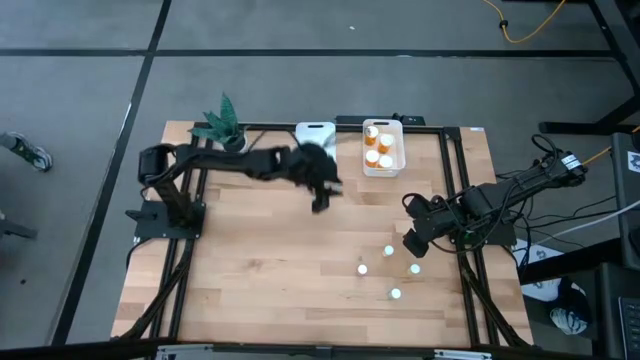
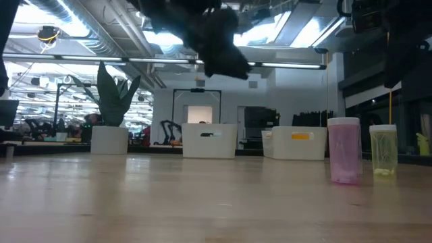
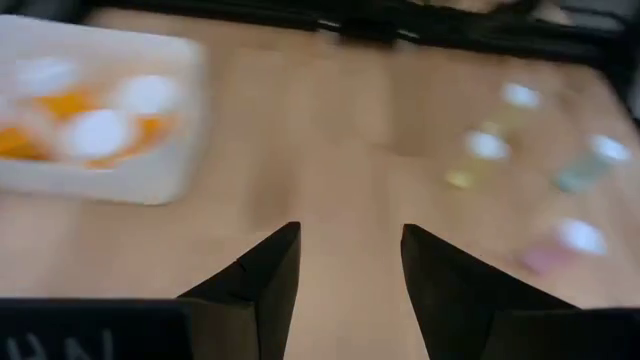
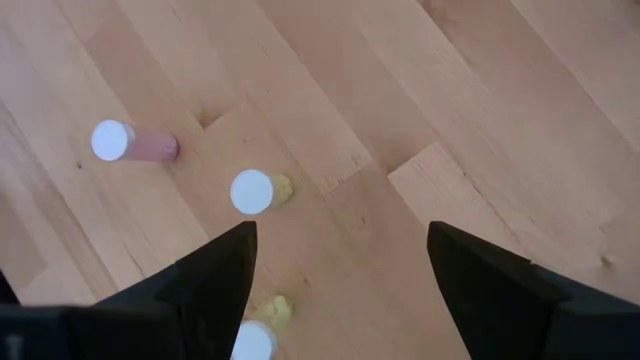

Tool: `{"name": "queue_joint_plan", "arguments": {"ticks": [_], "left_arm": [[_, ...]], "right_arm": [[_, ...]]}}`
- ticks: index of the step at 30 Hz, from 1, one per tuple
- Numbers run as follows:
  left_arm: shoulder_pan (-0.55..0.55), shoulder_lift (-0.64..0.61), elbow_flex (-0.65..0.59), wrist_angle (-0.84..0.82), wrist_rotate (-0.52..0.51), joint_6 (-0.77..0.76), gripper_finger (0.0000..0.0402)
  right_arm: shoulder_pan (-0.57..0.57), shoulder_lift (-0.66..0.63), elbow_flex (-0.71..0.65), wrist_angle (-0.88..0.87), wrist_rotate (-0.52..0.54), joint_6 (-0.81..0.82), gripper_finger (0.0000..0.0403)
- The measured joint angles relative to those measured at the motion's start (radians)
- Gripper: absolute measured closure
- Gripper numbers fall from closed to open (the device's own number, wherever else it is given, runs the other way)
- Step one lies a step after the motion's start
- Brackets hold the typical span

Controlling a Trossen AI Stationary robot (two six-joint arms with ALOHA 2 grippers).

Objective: Pick and place medicine bottles into bin by pill shape (circle, oval)
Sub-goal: Put the small pink tablet bottle into the left white bin

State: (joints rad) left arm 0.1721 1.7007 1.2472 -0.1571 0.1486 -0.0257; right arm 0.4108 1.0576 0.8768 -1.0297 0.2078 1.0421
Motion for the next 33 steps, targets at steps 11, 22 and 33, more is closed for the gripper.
{"name": "queue_joint_plan", "arguments": {"ticks": [11, 22, 33], "left_arm": [[-0.279, 0.014, 0.000, -0.020, -0.100, -0.041, 0.0236], [-0.399, 0.183, 0.000, 0.074, -0.192, -0.196, 0.0236], [-0.456, 0.372, 0.013, 0.299, -0.250, -0.241, 0.0236]], "right_arm": [[0.000, 0.000, 0.000, -0.002, 0.000, -0.009, 0.0108], [-0.001, 0.001, 0.000, 0.002, 0.009, -0.145, 0.0108], [-0.001, 0.001, 0.000, -0.003, 0.000, -0.235, 0.0108]]}}
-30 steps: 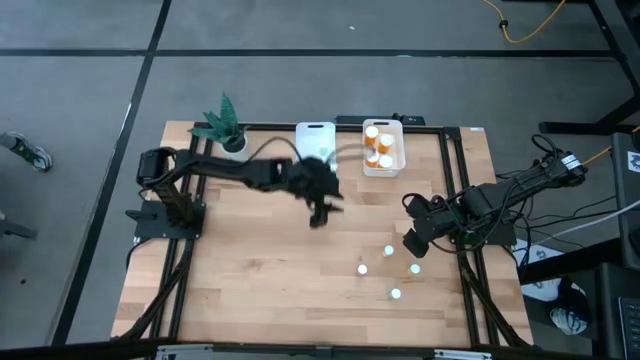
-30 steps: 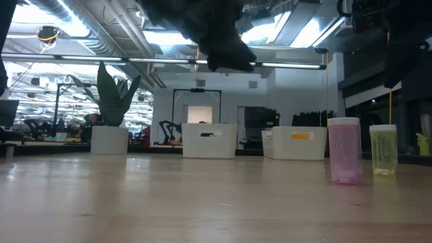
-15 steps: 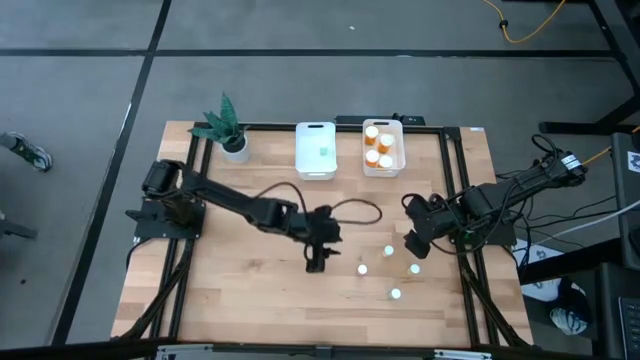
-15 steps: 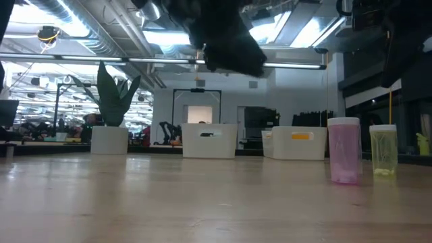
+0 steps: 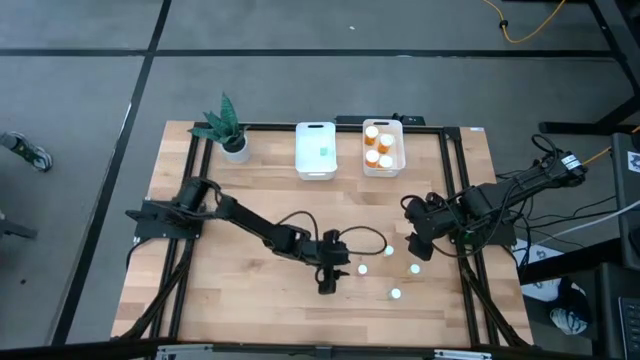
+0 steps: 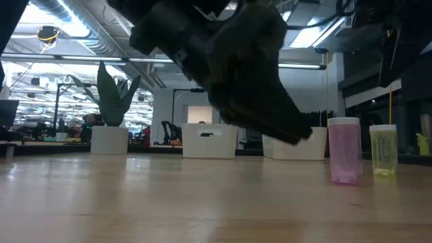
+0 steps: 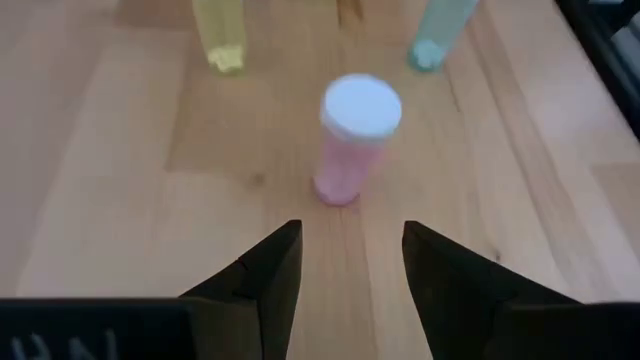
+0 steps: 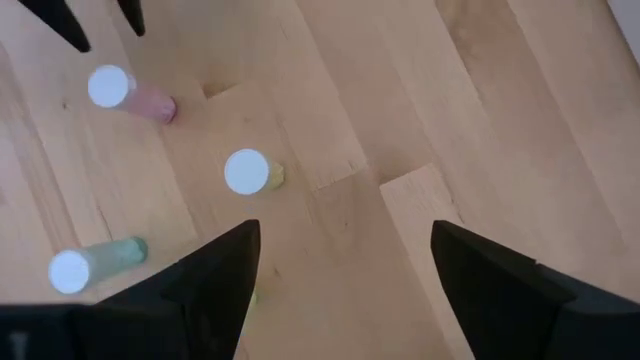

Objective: Pick and place medicine bottles into bin by pill shape (circle, oval)
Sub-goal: Put the small pink tablet bottle into the left white bin

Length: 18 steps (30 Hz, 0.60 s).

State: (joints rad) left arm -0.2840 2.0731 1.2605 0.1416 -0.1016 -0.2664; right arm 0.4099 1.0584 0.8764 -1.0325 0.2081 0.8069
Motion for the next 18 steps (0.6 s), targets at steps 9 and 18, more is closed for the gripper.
{"name": "queue_joint_plan", "arguments": {"ticks": [9, 18], "left_arm": [[-0.009, 0.089, 0.114, 0.003, -0.024, 0.011, 0.0231], [0.012, 0.093, 0.123, 0.002, -0.039, 0.014, 0.0219]], "right_arm": [[0.000, 0.000, 0.000, -0.009, -0.060, -0.006, 0.0108], [0.000, 0.000, 0.000, -0.013, -0.079, -0.005, 0.0108]]}}
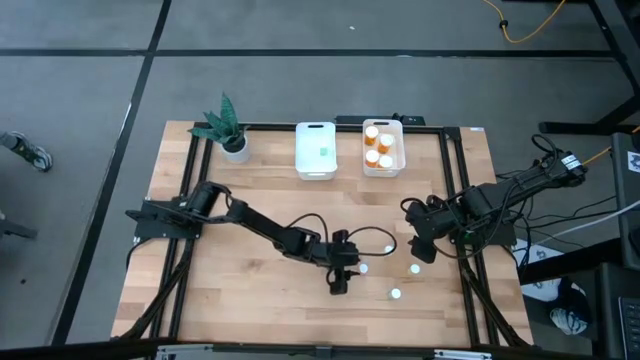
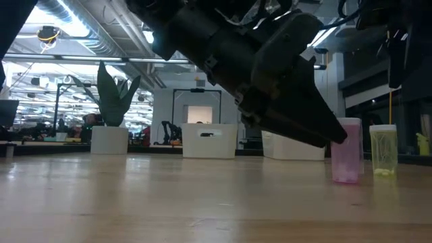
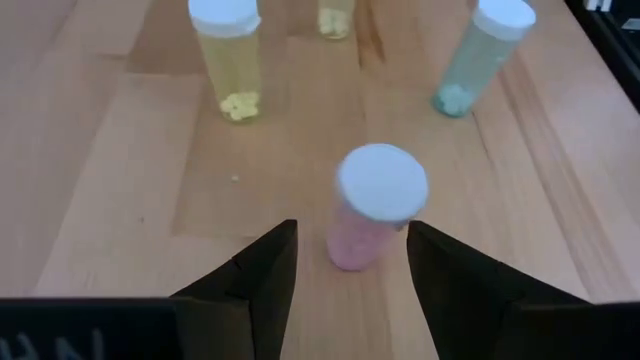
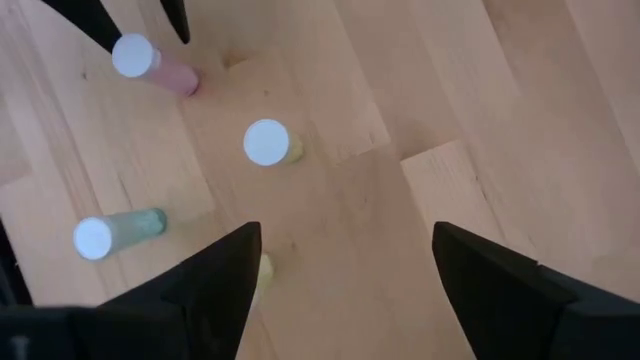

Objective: Pick and place medicine bottles into bin by pill shape (circle, oval)
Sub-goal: Put the small pink tablet bottle into the left white bin

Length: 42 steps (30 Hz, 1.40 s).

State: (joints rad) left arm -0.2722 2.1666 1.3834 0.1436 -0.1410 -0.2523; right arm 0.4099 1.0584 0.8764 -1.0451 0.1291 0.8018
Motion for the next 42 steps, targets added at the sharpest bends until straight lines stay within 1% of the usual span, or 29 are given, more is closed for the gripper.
{"name": "queue_joint_plan", "arguments": {"ticks": [7, 13, 29, 38, 42], "left_arm": [[-0.003, 0.000, 0.000, 0.030, 0.000, 0.002, 0.0219], [-0.003, 0.000, 0.000, 0.060, 0.000, 0.052, 0.0219], [0.000, 0.000, 0.000, 0.061, -0.034, 0.053, 0.0219], [0.000, 0.000, 0.000, 0.061, -0.031, 0.054, 0.0219], [0.000, 0.000, 0.000, 0.061, -0.027, 0.079, 0.0222]], "right_arm": [[0.000, 0.000, 0.000, 0.000, 0.001, -0.002, 0.0108], [0.000, 0.000, 0.000, -0.001, 0.001, -0.002, 0.0108], [0.000, 0.000, 0.000, 0.000, 0.001, -0.003, 0.0108], [0.000, 0.000, 0.000, 0.000, 0.001, -0.003, 0.0108], [0.000, 0.000, 0.000, 0.000, 0.002, -0.003, 0.0108]]}}
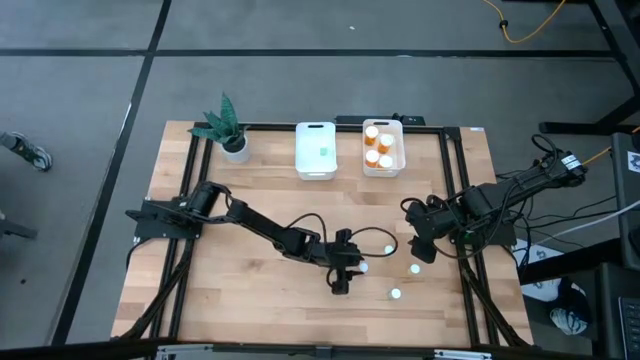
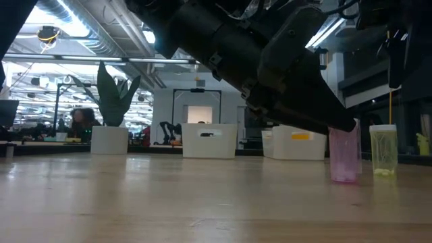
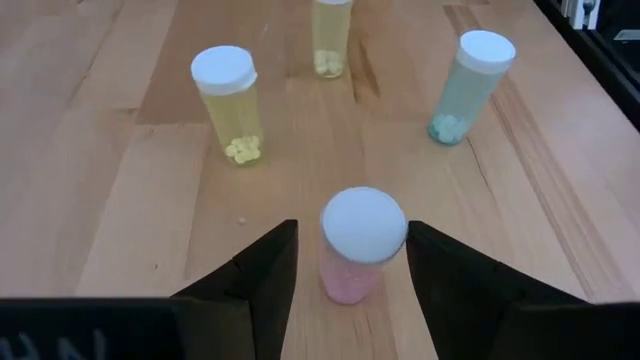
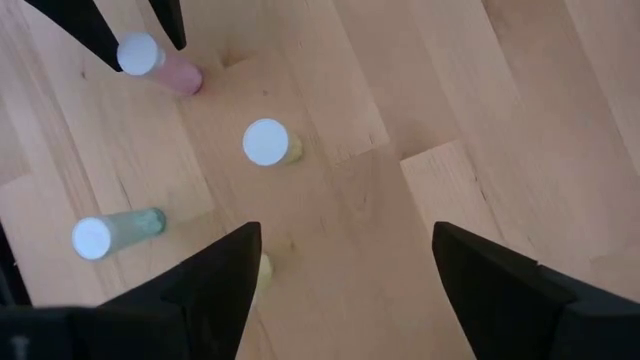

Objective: Pick and place medicine bottles into bin by pill shape (circle, oval)
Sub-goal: Put the small pink tablet bottle into the left white bin

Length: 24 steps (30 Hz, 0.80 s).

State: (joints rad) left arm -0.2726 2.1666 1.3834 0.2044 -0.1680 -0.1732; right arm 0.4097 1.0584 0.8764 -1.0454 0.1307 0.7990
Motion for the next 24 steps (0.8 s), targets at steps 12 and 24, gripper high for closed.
{"name": "queue_joint_plan", "arguments": {"ticks": [12, 24], "left_arm": [[0.000, 0.000, 0.000, 0.023, -0.002, 0.001, 0.0285], [0.032, -0.145, 0.000, -0.099, -0.058, 0.064, 0.0306]], "right_arm": [[0.000, 0.000, 0.000, 0.000, 0.000, 0.000, 0.0108], [0.000, -0.001, 0.000, -0.001, 0.000, 0.003, 0.0108]]}}
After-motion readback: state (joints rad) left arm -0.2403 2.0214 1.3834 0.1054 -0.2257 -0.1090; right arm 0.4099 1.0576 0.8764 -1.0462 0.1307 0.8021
